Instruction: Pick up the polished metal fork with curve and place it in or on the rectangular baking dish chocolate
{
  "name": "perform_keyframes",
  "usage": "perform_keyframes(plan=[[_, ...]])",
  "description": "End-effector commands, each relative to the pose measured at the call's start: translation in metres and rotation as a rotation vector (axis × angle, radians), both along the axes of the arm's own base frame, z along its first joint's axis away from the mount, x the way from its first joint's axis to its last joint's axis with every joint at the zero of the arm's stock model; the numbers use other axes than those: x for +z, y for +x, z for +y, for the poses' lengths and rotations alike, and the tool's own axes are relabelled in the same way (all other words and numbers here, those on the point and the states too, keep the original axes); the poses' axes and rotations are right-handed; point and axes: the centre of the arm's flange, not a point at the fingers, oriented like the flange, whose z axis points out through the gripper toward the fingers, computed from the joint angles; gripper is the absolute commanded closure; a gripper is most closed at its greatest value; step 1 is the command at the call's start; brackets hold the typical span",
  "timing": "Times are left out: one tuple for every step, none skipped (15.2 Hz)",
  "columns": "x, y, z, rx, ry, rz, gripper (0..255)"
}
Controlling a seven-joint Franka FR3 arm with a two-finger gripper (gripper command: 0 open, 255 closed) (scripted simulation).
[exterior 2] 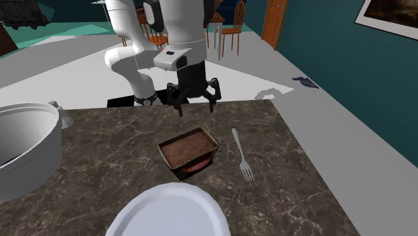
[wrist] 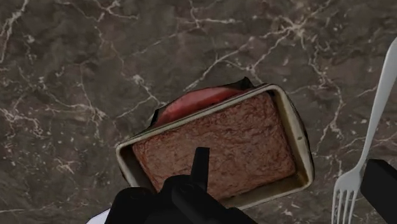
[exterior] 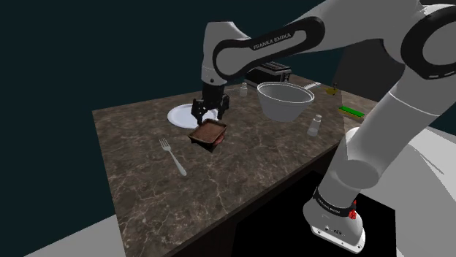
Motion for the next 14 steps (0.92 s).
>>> perform_keyframes(plan=[[-0.014, 0.018, 0.019, -0.009, -0.003, -0.001, 0], [-0.020, 0.027, 0.027, -0.014, -0.006, -0.001, 0], [-0.027, 0.036, 0.035, -0.018, -0.008, -0.001, 0], [-0.033, 0.044, 0.043, -0.022, -0.010, -0.002, 0], [-0.040, 0.053, 0.051, -0.027, -0.012, -0.002, 0], [-0.046, 0.062, 0.059, -0.031, -0.015, -0.002, 0], [-0.053, 0.070, 0.067, -0.035, -0.017, -0.002, 0], [-0.060, 0.079, 0.074, -0.040, -0.019, -0.002, 0], [-0.066, 0.088, 0.082, -0.044, -0.022, -0.002, 0], [-0.073, 0.097, 0.089, -0.048, -0.024, -0.002, 0], [-0.080, 0.106, 0.097, -0.052, -0.026, -0.003, 0], [-0.086, 0.115, 0.104, -0.057, -0.028, -0.003, 0], [-0.093, 0.124, 0.112, -0.061, -0.031, -0.003, 0], [-0.100, 0.133, 0.119, -0.065, -0.033, -0.003, 0]])
